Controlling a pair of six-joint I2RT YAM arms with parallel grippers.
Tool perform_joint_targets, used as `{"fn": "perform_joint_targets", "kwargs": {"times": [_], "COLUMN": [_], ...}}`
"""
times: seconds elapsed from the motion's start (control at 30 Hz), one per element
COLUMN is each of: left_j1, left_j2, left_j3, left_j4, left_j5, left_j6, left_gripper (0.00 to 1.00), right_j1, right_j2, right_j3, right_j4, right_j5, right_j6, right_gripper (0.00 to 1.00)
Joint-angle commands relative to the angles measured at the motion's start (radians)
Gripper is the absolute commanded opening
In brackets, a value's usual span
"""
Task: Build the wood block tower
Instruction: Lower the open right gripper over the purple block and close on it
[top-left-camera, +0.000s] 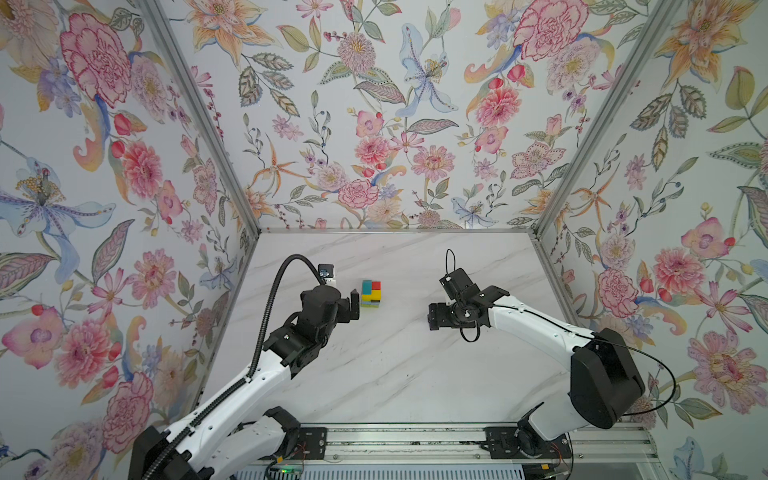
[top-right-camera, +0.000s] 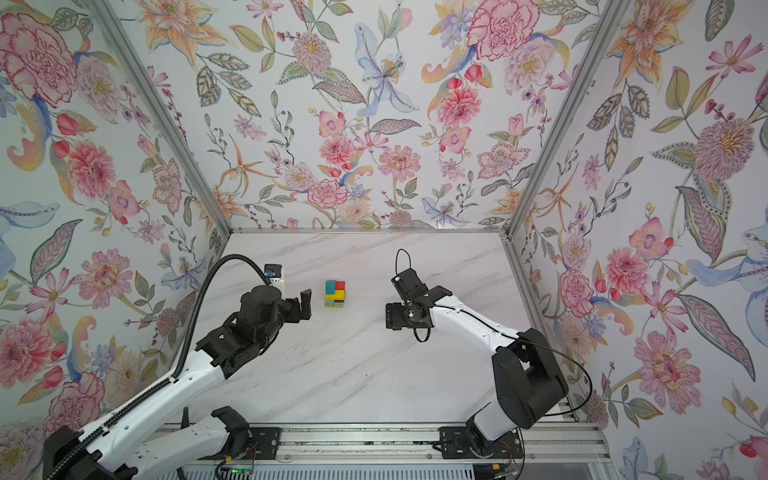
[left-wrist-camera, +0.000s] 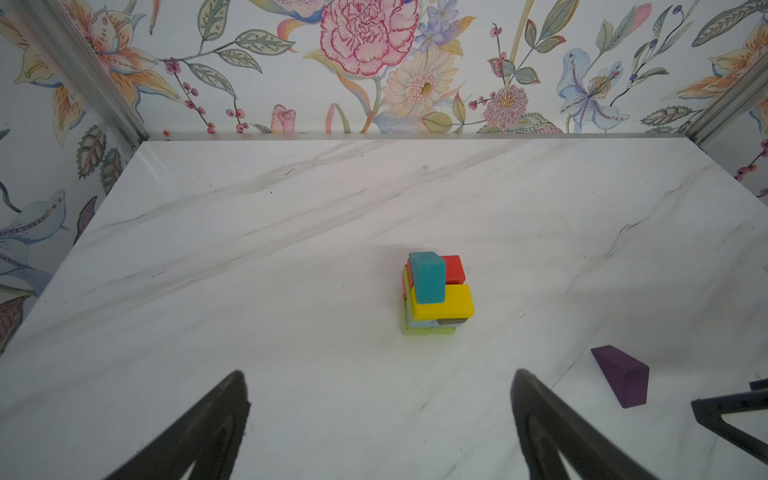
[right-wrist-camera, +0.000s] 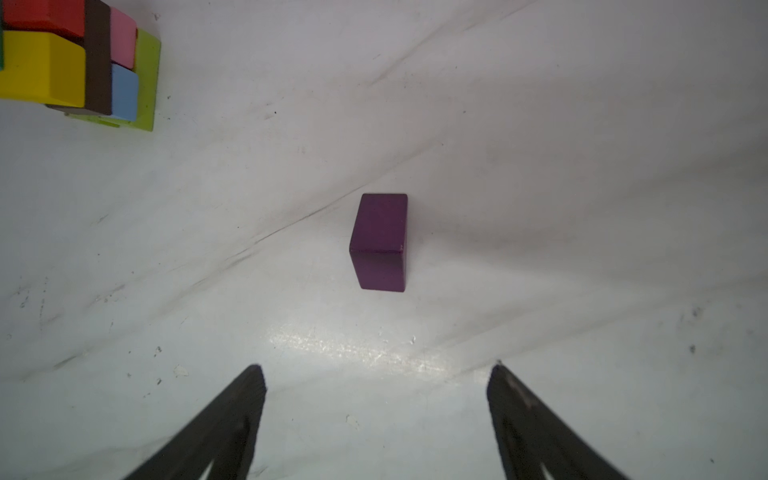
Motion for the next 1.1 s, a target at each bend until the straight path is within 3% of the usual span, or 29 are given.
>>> {"fn": "perform_joint_targets", "kwargs": {"times": [0.0,0.27,0.73,1.07], "left_j1": [0.009,0.007,0.009,0.01], "left_j2": [-0.06,-0.156,-0.181,-0.149], "left_j3": [-0.068,-0.224,-0.305,-0.304], "left_j4": [-0.013,0.072,0.145,0.158], "left_j5": [0.01,0.113,0.222,0.225], "left_j6": [-0.037,-0.078,-0.095,-0.091], "left_gripper": [0.99,0.99,0.99,0.99], "right_j1": [0.011,0.018,0.031,0.031], "right_j2": [0.043,0.133,0.313,0.364], "right_j3": [0.048,0.11,0.244,0.271], "right_j4": [-0.039,-0.065,-0.115,-0.123], "right_j5": [0.042,0.068,0.104,0.09], "right_j6": [0.007,0.01,-0.016,-0.035], "right_gripper": [0.85,0.83,0.73,0.57]}}
